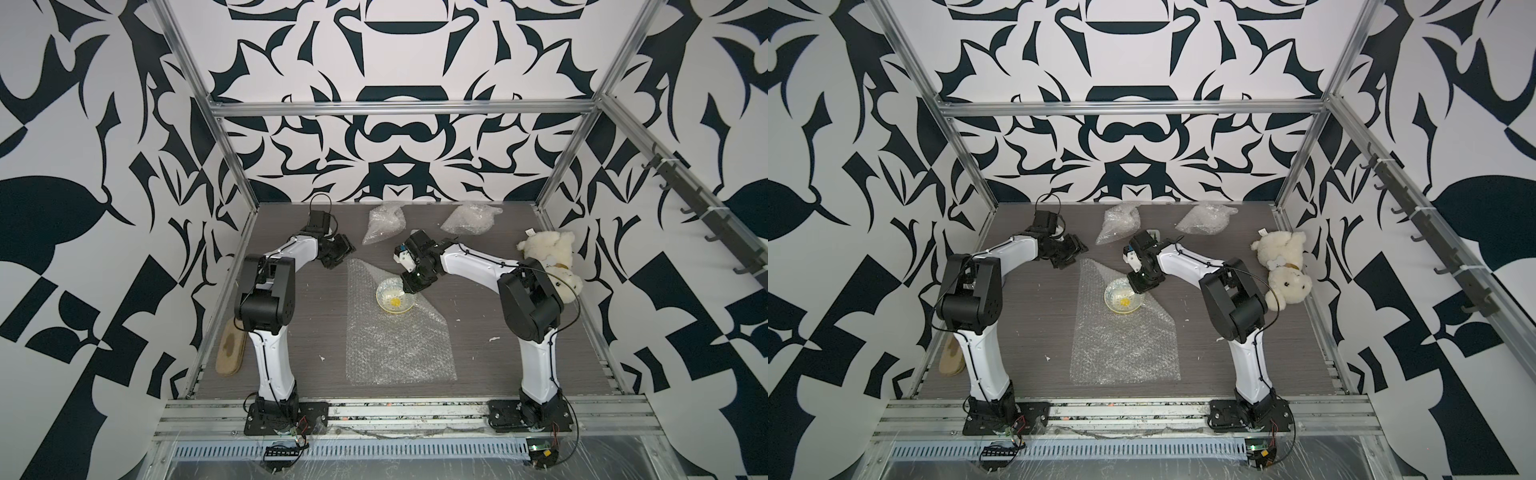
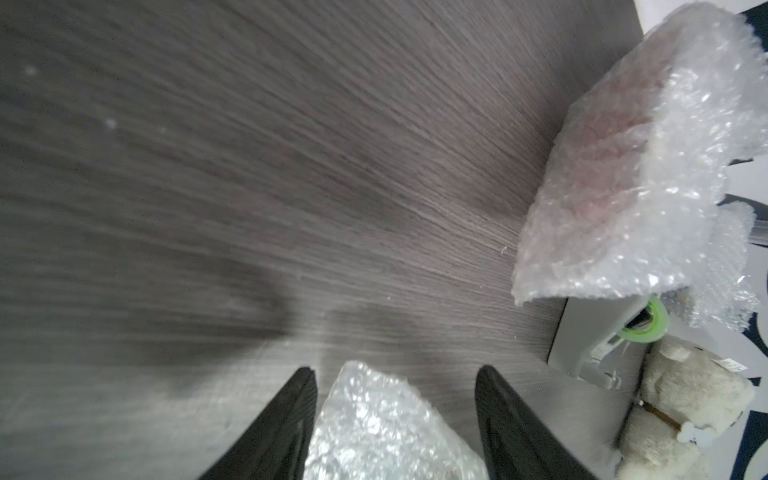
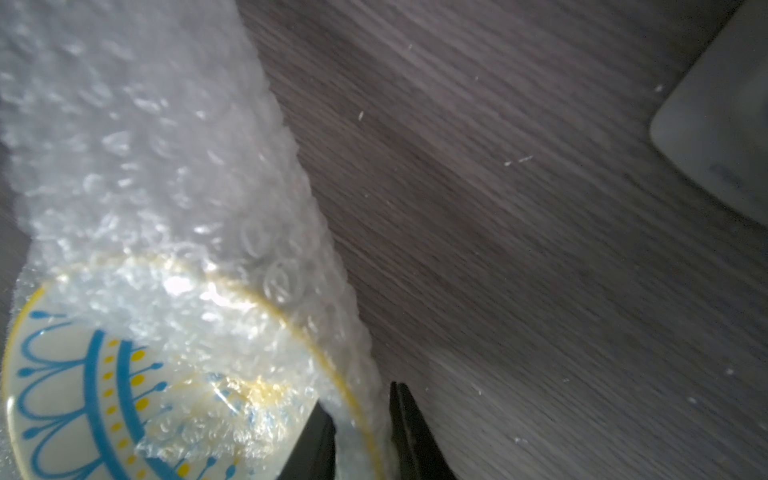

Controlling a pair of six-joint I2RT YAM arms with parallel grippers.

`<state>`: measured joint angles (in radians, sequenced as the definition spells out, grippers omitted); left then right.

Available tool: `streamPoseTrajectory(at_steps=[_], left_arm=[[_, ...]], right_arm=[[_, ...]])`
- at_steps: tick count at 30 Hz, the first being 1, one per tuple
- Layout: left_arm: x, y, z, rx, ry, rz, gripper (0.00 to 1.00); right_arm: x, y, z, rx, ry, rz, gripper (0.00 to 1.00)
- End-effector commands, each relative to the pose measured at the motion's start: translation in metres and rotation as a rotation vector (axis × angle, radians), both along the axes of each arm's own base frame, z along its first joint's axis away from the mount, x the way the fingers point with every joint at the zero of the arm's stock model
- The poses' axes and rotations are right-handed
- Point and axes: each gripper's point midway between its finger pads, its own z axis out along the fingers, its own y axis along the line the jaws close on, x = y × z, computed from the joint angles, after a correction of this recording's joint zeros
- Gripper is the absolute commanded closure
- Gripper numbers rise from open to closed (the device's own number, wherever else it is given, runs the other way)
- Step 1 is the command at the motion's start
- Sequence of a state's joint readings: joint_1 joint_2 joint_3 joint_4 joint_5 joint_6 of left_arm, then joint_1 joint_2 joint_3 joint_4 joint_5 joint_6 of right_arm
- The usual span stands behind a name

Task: Wrap bowls in bubble wrap
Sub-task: Wrap the bowl in bubble wrap.

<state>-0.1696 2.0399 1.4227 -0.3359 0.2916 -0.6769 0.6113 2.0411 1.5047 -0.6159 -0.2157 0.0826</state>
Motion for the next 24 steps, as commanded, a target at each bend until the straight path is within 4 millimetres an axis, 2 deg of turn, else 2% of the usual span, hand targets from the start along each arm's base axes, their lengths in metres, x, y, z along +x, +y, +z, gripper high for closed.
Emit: streamPoseTrajectory(at_steps=[1,4,9,11,14,16,19,21,24], left_arm=[[-0.019,-0.009,-0.017,0.002,0.082,-0.161,0.36],[-0.025,-0.017,-0.018,-0.022,0.094,-0.262,0.37],[-0.032,-0.013,-0.023,0.028,0.127,-0.329,0.37],[-0.032,-0.012,-0.025,0.032,0.14,-0.334,0.4],[-0.035,-0.015,-0.025,0.01,0.138,-0.335,0.52],[-0.036,-0.016,-0.023,0.001,0.128,-0.333,0.64],[-0.037,-0.017,-0.02,-0.006,0.109,-0.328,0.74],[-0.036,-0.019,-0.015,-0.018,0.094,-0.326,0.85],[-0.037,-0.022,-0.005,-0.041,0.065,-0.323,0.94]], right_arm=[[0.002,0.0,0.014,0.001,-0.041,0.0,0.74],[0.003,-0.003,0.013,-0.013,-0.048,-0.007,0.74],[0.004,-0.003,0.013,-0.016,-0.052,-0.008,0.74],[0.005,-0.003,0.012,-0.016,-0.053,-0.009,0.75],[0.006,-0.004,0.013,-0.022,-0.058,-0.015,0.75],[0.006,-0.004,0.014,-0.021,-0.061,-0.015,0.75],[0.005,-0.005,0.012,-0.022,-0.061,-0.016,0.75],[0.006,-0.005,0.012,-0.021,-0.059,-0.021,0.75],[0.005,-0.004,0.011,-0.016,-0.058,-0.026,0.76]])
